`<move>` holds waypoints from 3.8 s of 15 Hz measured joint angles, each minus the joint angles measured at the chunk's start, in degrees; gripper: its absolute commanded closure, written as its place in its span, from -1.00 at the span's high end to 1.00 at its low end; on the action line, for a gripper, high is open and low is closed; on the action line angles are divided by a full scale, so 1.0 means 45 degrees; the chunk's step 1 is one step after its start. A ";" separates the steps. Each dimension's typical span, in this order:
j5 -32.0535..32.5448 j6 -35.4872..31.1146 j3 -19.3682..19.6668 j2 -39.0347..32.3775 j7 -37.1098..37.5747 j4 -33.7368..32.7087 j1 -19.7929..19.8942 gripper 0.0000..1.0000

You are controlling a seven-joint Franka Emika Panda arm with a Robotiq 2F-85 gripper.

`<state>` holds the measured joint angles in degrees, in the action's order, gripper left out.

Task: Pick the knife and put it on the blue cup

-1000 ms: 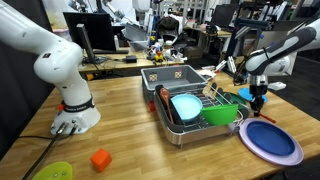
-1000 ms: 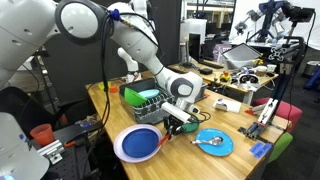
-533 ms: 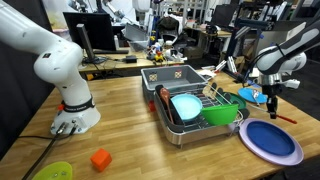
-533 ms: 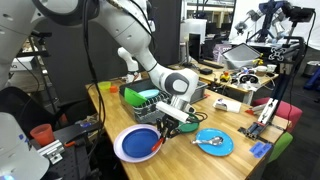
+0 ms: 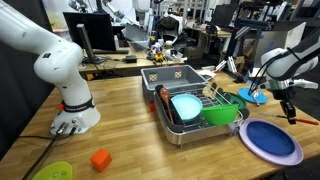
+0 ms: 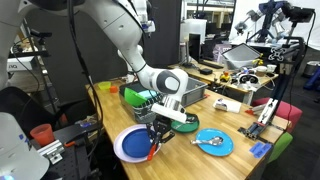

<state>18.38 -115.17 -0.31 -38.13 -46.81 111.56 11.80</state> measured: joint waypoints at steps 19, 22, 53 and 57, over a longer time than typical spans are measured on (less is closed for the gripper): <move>0.1730 -0.0122 0.0003 -0.0020 -0.1485 0.0931 -0.0895 -0.92; 0.2863 -0.0492 0.0090 -0.0020 -0.1323 0.1549 -0.1336 -0.92; 0.5609 -0.5128 0.0161 0.0439 -0.1477 0.3675 -0.1679 0.55; 0.5609 -0.5128 0.0171 0.0553 -0.1477 0.3706 -0.1676 0.99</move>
<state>43.62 -138.25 0.46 -35.64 -53.46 128.24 4.26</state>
